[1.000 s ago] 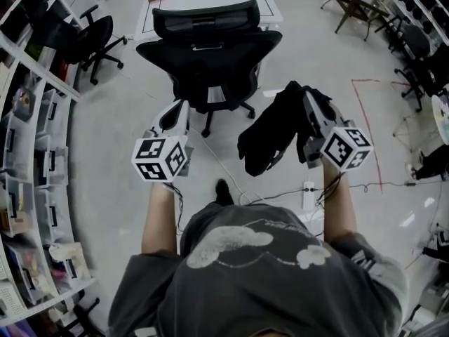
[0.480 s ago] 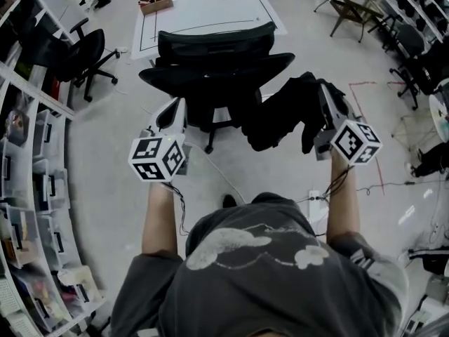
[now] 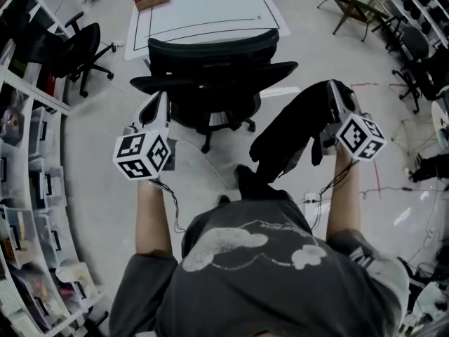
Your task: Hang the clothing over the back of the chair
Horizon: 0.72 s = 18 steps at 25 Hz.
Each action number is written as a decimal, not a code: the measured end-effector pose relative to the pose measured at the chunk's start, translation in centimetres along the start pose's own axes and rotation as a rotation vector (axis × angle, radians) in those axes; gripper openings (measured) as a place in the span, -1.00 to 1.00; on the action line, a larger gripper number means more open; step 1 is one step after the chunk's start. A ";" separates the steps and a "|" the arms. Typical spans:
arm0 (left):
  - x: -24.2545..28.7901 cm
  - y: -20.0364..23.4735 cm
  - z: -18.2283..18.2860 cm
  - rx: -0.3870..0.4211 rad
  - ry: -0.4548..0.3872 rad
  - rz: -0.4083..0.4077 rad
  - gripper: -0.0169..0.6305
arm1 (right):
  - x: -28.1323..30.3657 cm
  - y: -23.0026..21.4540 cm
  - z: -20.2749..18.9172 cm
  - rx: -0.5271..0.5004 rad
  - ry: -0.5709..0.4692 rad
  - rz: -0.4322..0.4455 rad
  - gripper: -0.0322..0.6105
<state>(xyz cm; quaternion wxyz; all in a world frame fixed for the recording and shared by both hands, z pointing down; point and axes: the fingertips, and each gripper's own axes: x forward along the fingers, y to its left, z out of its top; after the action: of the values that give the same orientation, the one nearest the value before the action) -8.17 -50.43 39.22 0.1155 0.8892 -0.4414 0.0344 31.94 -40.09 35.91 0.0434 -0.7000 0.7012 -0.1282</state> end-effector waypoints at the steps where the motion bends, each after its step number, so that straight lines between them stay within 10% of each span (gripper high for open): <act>1: 0.4 0.3 0.4 0.000 -0.002 0.017 -0.94 | 0.7 -0.6 0.1 0.004 0.006 0.003 -0.90; 18: 4.2 3.0 1.6 -0.016 -0.022 0.275 -0.94 | 15.9 -4.1 7.1 -0.119 -0.022 0.197 -0.90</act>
<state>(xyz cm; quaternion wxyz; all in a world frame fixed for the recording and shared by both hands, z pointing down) -8.05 -55.79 38.83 0.1120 0.8197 -0.5605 0.0364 37.41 -56.71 31.96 0.0218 -0.6302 0.7726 -0.0736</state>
